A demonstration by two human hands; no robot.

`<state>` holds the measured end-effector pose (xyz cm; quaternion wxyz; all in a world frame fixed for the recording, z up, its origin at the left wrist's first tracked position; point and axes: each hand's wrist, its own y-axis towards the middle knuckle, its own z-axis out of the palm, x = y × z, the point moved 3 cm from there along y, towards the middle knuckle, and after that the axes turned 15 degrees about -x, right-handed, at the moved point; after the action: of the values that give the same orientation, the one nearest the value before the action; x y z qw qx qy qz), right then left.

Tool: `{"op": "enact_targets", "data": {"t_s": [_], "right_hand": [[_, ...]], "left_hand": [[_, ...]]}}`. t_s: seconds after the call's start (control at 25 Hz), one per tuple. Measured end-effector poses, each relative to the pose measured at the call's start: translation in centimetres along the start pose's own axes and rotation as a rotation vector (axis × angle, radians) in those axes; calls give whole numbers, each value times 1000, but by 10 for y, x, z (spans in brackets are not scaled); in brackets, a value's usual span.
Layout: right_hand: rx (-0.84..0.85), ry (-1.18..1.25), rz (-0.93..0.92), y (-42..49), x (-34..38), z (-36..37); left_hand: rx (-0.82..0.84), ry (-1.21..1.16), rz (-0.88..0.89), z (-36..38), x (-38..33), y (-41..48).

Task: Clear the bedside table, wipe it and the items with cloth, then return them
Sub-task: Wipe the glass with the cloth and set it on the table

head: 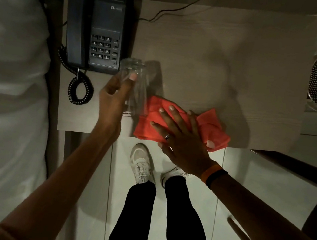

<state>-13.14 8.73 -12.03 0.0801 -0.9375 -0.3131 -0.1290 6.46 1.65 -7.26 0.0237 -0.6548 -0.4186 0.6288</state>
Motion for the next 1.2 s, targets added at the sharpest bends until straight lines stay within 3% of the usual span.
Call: {"op": "enact_targets", "data": {"t_s": [0.08,0.2,0.24,0.32,0.4,0.48,0.64,0.8,1.04,1.2], "right_hand": [[-107,201,111,6,-4,-10],[-330,905,708,17,-33,-46],[-330,1093,864,22,-46,-55],[-225,1256,958,32,-79,-71],[-214,1217,913,42,-113,-89],[-333,1159,929,43,-159,-107],[-582,627,831,36,-244,-138],[-831,670,930,25,-296,-137],[-790,630,916,29,-337,-115],[-786,640,912,34,-344,-114]], "left_hand": [[57,9,7,16,7,-11],[161,-29,-4,52,10,-28],[203,-46,-7,68,9,-33],[254,-65,5,104,-1,-40],[286,-70,58,142,-15,-39],[389,-43,156,188,-34,-39],[606,214,445,276,-61,-44],[601,374,649,350,-62,-39],[505,548,877,399,-39,-18],[446,505,812,403,-37,-14]]}}
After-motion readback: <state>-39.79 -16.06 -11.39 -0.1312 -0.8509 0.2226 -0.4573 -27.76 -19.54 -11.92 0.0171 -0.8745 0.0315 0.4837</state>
